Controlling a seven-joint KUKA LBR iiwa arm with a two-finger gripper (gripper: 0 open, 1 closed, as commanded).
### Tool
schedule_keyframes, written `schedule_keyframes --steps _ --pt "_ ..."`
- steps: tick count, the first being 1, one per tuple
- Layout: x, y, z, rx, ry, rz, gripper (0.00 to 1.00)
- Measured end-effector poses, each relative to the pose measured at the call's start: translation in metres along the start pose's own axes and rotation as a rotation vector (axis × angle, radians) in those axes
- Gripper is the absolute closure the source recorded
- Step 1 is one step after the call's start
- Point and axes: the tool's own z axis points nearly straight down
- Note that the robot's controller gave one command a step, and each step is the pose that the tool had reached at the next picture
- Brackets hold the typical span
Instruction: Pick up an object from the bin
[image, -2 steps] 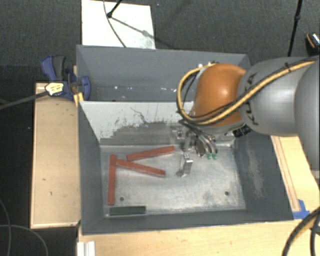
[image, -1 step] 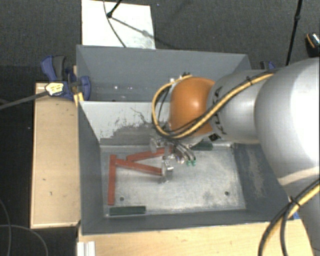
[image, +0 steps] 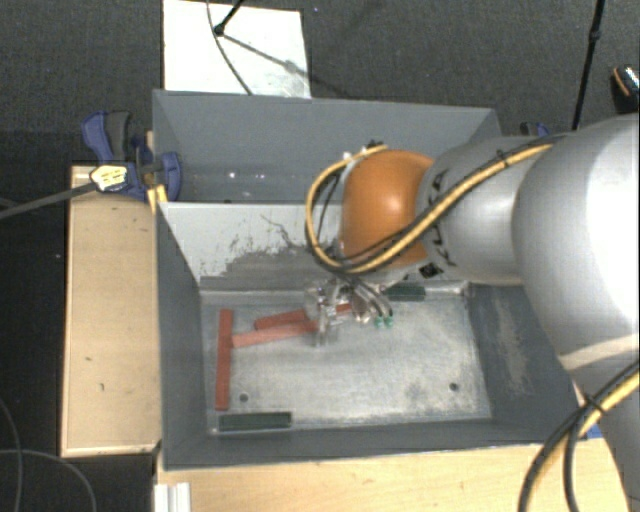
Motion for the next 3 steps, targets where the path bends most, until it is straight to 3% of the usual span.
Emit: schedule_keyframes --steps 1,2,3 --pt "0.002 0.0 0.003 0.0 0.005 0.0 0.0" --pt "0.002 0.0 0.002 0.0 0.005 0.0 1.0" --pt "0.006 -0.005 -0.167 0.001 -0.006 -0.023 1.0"
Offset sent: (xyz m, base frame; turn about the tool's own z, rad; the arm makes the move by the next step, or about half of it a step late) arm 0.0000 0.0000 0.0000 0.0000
